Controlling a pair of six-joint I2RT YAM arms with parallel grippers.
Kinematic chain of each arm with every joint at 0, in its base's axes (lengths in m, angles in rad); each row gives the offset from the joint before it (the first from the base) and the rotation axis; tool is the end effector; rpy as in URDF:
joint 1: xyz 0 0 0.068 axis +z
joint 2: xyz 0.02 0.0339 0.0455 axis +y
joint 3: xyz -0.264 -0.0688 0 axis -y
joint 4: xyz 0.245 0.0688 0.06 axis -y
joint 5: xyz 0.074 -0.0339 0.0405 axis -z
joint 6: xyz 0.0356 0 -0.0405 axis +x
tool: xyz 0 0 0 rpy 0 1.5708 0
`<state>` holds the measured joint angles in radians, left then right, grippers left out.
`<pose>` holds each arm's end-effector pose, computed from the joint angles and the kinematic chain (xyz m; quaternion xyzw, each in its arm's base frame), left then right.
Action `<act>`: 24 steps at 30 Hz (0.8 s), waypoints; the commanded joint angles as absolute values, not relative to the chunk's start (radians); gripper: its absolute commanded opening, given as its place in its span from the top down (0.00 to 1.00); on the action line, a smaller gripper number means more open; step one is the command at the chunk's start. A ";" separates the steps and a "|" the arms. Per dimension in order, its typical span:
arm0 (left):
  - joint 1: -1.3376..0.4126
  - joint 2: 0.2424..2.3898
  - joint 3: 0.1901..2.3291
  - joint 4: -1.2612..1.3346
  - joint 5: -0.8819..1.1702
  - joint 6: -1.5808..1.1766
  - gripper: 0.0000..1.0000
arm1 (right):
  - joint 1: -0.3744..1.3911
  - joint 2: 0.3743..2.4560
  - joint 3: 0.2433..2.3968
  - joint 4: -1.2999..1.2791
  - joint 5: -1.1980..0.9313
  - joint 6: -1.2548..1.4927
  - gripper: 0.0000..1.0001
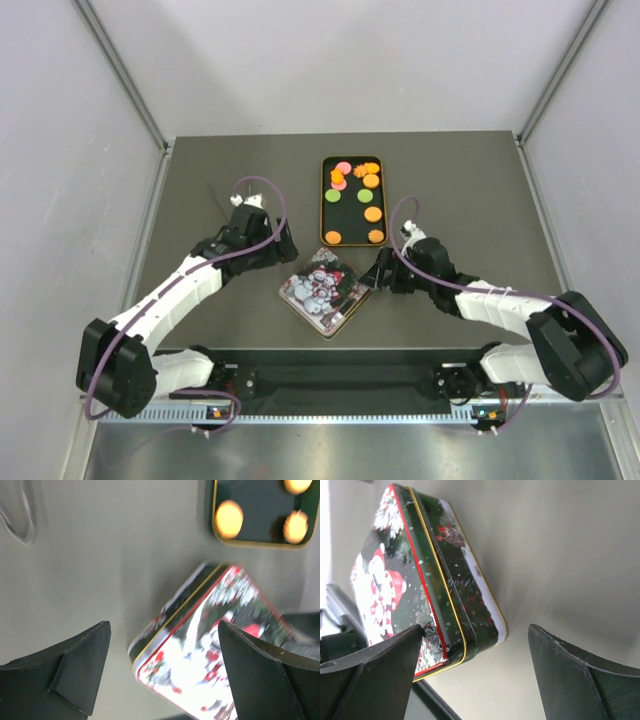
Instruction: Pack the cookies
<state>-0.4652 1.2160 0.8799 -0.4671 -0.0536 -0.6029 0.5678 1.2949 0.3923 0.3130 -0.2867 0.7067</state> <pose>0.2291 -0.1129 0.2581 -0.0738 0.9240 -0.1691 0.3348 0.1943 0.1359 0.1522 -0.0066 0.8756 0.3787 0.2998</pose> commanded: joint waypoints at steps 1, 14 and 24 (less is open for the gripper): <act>-0.465 1.166 0.827 -0.390 -0.005 -0.656 0.07 | 0.578 1.221 0.494 0.088 -0.154 0.601 0.15; -0.463 1.218 0.802 -0.333 0.101 -0.615 0.08 | 0.667 1.114 0.807 -0.363 0.106 0.439 0.83; -0.465 1.305 0.810 -0.301 0.130 -0.598 0.09 | 0.804 1.242 0.813 -0.335 0.132 0.445 0.96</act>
